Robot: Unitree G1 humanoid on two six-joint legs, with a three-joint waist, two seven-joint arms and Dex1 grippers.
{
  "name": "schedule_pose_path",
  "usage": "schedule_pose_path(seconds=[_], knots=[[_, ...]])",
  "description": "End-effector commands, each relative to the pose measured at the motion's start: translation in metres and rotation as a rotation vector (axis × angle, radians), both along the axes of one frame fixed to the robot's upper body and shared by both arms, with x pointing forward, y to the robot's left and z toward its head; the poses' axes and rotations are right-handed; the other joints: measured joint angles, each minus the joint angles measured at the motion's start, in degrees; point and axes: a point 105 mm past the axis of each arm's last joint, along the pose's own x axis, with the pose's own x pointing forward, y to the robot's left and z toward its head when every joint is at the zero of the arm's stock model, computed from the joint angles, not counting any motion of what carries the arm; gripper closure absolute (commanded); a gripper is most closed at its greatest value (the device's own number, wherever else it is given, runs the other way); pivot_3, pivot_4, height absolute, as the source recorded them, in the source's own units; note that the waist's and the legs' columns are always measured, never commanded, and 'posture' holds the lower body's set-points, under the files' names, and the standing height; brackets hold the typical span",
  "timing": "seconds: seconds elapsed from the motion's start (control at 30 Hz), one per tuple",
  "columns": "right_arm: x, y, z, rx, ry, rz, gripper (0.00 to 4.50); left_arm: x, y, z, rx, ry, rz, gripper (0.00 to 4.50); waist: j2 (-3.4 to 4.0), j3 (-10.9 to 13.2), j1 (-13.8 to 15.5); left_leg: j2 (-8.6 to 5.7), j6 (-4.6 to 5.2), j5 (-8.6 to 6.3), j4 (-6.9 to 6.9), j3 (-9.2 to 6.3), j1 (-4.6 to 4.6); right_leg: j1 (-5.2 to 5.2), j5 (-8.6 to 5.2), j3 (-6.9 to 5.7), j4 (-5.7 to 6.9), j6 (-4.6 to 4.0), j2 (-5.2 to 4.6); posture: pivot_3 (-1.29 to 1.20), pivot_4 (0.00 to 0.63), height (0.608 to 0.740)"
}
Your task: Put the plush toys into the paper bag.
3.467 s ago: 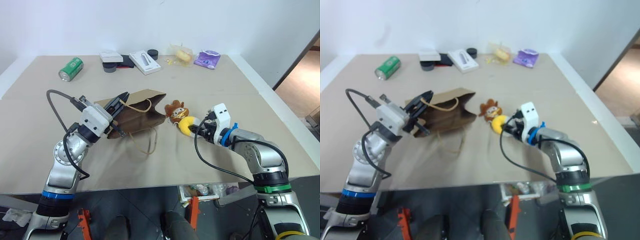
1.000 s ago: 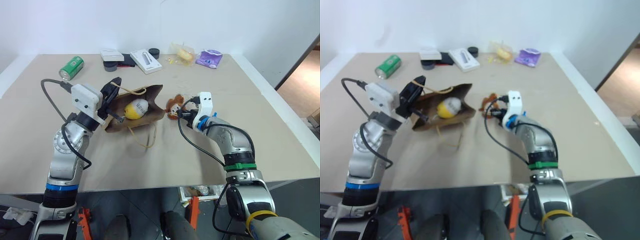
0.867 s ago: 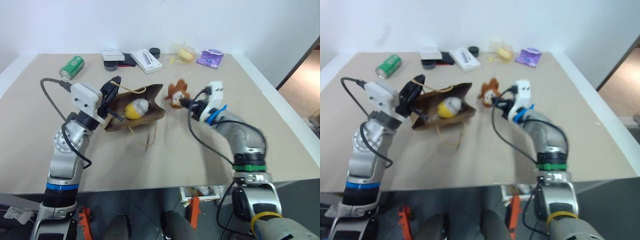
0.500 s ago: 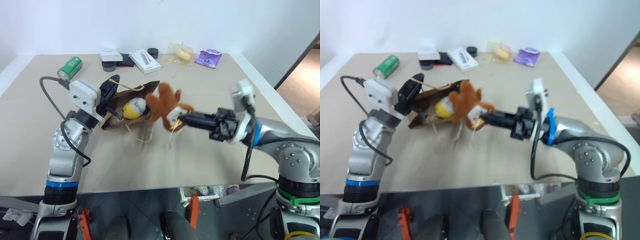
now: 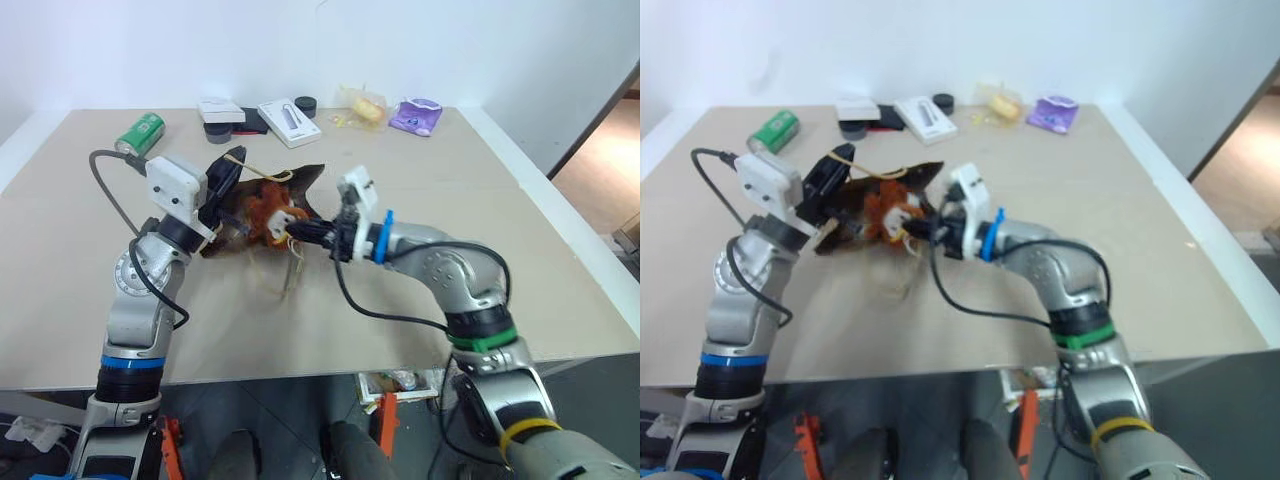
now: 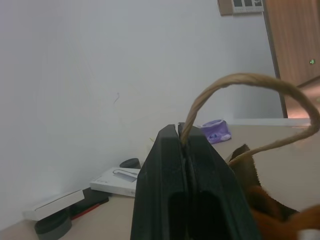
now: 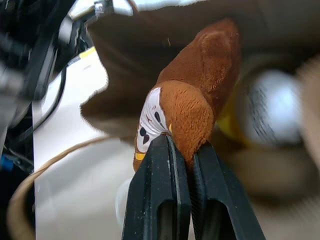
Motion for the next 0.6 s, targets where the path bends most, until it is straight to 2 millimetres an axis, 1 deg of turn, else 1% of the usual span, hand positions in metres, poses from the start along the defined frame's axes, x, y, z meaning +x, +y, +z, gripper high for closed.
schedule_pose_path(seconds=[0.03,0.1,0.13,0.23,0.3,0.37,0.53,0.6], knots=[[0.008,0.024,0.015,-0.007,-0.049,0.004,4.45,-0.006,0.001,0.013,-0.017,-0.055,0.001,4.5,0.0,0.0,0.0,0.01,-0.01,0.0,-0.02,-0.01,-0.02,-0.01,-0.01,-0.01,0.0,0.0,0.0,0.0,0.15,0.74],[0.011,0.04,0.009,-0.044,-0.045,0.011,4.45,-0.006,0.001,0.013,-0.019,-0.054,0.002,4.5,0.0,0.0,0.0,0.01,-0.03,-0.02,-0.03,-0.01,-0.06,-0.03,-0.02,-0.02,0.0,-0.03,0.0,0.0,0.15,0.74],[0.014,0.047,0.003,-0.081,-0.048,0.005,4.45,-0.006,0.001,0.014,-0.02,-0.054,0.002,4.5,0.0,0.0,0.0,0.01,-0.04,-0.03,-0.03,-0.01,-0.08,-0.04,-0.02,-0.03,-0.01,-0.03,-0.01,0.0,0.15,0.74],[0.02,0.062,-0.011,-0.181,-0.085,-0.021,4.45,-0.006,0.001,0.015,-0.025,-0.055,0.004,4.5,0.0,0.0,0.0,0.0,-0.07,-0.04,-0.02,-0.02,-0.1,-0.04,-0.02,-0.05,-0.02,-0.04,-0.04,0.0,0.15,0.74],[0.021,0.072,-0.015,-0.222,-0.116,-0.022,4.45,-0.006,0.001,0.016,-0.03,-0.057,0.006,4.5,0.0,0.0,-0.01,-0.01,-0.07,-0.05,-0.01,-0.02,-0.12,-0.04,-0.03,-0.07,-0.02,-0.04,-0.05,0.0,0.15,0.74],[0.021,0.078,-0.015,-0.237,-0.132,-0.023,4.45,-0.005,0.0,0.017,-0.032,-0.058,0.006,4.5,0.0,0.0,-0.01,-0.01,-0.07,-0.05,0.0,-0.02,-0.13,-0.06,-0.03,-0.07,-0.02,-0.03,-0.06,0.0,0.15,0.74],[0.021,0.083,-0.006,-0.185,-0.148,-0.018,4.45,-0.004,0.0,0.018,-0.036,-0.058,0.008,4.5,0.0,0.0,0.0,0.0,-0.07,-0.05,0.01,-0.06,-0.14,-0.06,-0.04,-0.11,-0.02,-0.02,-0.06,0.0,0.15,0.74],[0.02,0.08,-0.002,-0.171,-0.167,-0.017,3.68,-0.004,0.001,0.017,-0.037,-0.056,0.012,4.5,0.0,0.0,0.0,0.0,-0.07,-0.05,0.01,-0.07,-0.14,-0.05,-0.04,-0.13,-0.02,-0.02,-0.06,0.0,0.15,0.74]])
